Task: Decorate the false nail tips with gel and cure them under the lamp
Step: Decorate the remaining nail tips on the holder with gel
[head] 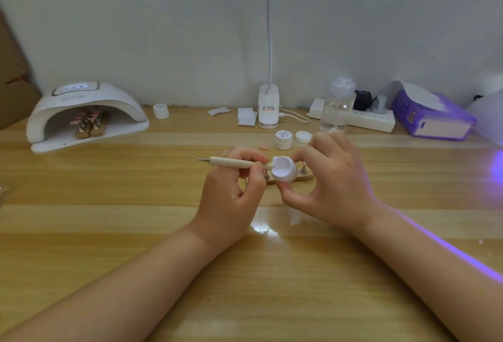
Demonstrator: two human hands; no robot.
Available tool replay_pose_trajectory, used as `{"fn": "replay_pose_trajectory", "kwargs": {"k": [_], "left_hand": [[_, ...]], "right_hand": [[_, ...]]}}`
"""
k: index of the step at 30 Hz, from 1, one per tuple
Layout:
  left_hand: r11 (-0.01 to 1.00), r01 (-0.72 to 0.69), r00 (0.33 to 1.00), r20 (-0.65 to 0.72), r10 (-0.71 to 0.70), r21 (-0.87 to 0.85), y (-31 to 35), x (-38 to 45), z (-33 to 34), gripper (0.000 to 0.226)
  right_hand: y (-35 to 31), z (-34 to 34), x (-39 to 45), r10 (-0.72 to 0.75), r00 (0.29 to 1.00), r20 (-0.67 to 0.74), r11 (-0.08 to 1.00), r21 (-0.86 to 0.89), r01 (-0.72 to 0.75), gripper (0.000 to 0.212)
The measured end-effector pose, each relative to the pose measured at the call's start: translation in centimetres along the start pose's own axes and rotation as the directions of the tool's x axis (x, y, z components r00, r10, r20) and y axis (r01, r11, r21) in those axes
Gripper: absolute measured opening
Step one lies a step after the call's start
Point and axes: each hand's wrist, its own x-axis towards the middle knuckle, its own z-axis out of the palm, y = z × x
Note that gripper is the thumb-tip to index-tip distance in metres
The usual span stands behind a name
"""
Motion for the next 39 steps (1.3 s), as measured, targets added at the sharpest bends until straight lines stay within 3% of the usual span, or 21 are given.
{"fn": "replay_pose_trajectory", "kwargs": {"k": [12, 26, 34, 39], "left_hand": [[0.999, 0.029, 0.999, 0.034, -0.03, 0.028, 0.0, -0.1, 0.1, 0.018], [0.997, 0.024, 0.998, -0.056, -0.028, -0.072, 0.2, 0.0, 0.0, 0.01], [0.933, 0.218, 0.955, -0.136, -0.264, -0.285, 0.3, 0.6, 0.1, 0.016], [0.822, 0.382, 0.888, -0.076, -0.453, -0.423, 0.2, 1.4, 0.0, 0.026]], "right_hand": [[-0.1, 0.1, 0.0, -0.046, 0.999, -0.018, 0.999, -0.017, 0.046, 0.029], [-0.1, 0.0, 0.0, -0.02, 1.0, 0.012, 1.0, -0.007, 0.02, 0.03], [-0.2, 0.1, -0.2, 0.0, 1.0, 0.012, 1.0, 0.008, -0.001, 0.032], [-0.2, 0.1, -0.1, 0.005, 1.0, 0.011, 1.0, 0.007, -0.005, 0.032]]}}
